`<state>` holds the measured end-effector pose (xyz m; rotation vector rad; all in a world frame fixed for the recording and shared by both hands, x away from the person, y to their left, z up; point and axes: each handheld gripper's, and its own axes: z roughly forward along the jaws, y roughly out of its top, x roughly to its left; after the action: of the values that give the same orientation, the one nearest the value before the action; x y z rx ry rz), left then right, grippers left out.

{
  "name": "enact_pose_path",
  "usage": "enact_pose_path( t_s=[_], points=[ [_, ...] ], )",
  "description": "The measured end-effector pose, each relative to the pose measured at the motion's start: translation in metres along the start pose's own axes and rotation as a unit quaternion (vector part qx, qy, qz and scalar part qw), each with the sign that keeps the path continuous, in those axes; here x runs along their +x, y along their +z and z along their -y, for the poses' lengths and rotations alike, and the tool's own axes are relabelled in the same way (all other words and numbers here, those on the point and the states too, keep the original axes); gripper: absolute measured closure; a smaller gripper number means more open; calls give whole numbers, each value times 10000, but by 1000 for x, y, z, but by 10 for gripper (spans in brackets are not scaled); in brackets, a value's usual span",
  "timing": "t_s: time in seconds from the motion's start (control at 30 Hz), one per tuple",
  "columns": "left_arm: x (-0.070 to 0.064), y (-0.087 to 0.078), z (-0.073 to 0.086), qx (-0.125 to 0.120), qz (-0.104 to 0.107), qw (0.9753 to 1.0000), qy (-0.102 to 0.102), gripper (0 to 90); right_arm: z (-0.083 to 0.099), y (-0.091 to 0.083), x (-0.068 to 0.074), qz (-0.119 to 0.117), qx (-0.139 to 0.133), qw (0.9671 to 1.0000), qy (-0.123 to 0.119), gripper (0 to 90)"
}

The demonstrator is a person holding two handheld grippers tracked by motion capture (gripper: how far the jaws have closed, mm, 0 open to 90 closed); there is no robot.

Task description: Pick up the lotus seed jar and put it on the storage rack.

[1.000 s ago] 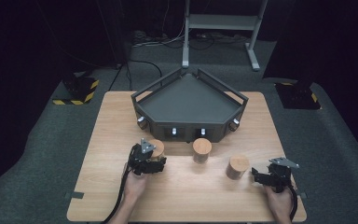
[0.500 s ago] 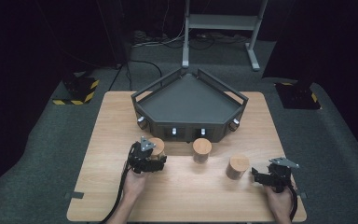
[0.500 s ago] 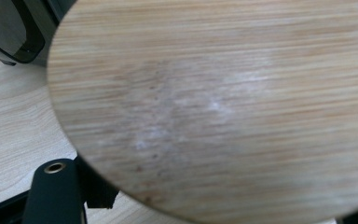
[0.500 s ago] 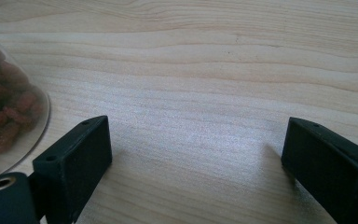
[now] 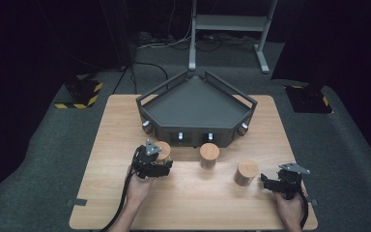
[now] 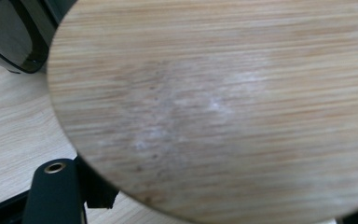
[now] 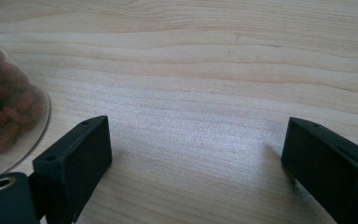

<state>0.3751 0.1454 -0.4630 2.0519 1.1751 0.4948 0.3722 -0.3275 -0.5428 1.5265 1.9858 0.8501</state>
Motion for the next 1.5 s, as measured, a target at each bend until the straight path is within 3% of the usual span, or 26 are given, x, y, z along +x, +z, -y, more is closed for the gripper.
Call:
enact_pose_path(
  t_s=[0.4, 1.5],
  points=[
    [1, -7, -8, -5, 61, 10000, 63, 255, 0, 0, 0, 0, 0, 10000, 1, 82],
    [7, -17, -36, -98, 229, 9997, -1, 256, 0, 0, 0, 0, 0, 10000, 0, 82]
  ],
)
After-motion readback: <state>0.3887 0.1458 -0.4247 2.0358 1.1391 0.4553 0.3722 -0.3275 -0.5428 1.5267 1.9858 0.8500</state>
